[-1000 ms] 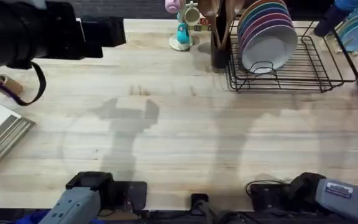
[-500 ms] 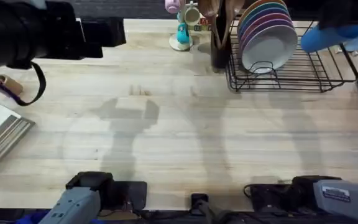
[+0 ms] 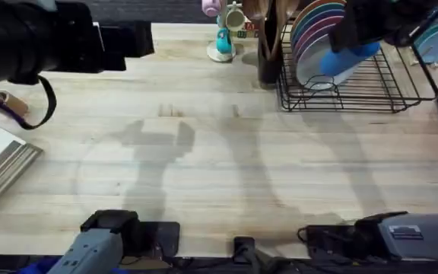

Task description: Pick up the cup on the table and put them onto the rack.

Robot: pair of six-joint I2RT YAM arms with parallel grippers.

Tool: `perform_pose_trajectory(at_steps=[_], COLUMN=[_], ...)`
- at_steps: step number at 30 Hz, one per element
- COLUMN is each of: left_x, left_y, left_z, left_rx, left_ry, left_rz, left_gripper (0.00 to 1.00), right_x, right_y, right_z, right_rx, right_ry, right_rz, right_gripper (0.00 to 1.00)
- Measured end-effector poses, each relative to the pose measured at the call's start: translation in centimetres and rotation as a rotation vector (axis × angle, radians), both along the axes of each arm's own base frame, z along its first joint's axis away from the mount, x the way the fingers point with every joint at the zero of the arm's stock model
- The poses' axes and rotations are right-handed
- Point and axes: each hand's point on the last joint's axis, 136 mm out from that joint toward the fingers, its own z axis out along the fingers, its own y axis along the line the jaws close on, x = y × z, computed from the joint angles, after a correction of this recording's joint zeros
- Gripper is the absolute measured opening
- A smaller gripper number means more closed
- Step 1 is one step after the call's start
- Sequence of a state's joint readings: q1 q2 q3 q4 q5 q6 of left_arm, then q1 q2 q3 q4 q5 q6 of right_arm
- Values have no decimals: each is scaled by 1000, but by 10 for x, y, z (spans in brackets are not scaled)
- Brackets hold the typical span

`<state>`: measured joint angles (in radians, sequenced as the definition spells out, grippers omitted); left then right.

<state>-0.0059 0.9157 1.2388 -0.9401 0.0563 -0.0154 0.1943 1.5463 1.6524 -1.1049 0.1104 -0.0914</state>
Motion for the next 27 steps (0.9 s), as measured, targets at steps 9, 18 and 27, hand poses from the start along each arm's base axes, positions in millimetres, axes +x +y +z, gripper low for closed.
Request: perform_pose_trajectory(at_steps=[9, 18, 27], left_x=[0, 0, 0], left_y=[0, 0, 0], left_z=[0, 0, 0], left_rx=[0, 0, 0], left_ry=[0, 0, 0], left_rz=[0, 0, 0], left_gripper=[995, 995, 996], right_x=[-3, -1, 6], right_y=[33, 53, 57], right_z=[-17, -48, -72], right_rx=[-16, -25, -37], right_ry=[55, 146, 200], right_rz=[100, 154, 160], right_gripper=[32, 32, 34])
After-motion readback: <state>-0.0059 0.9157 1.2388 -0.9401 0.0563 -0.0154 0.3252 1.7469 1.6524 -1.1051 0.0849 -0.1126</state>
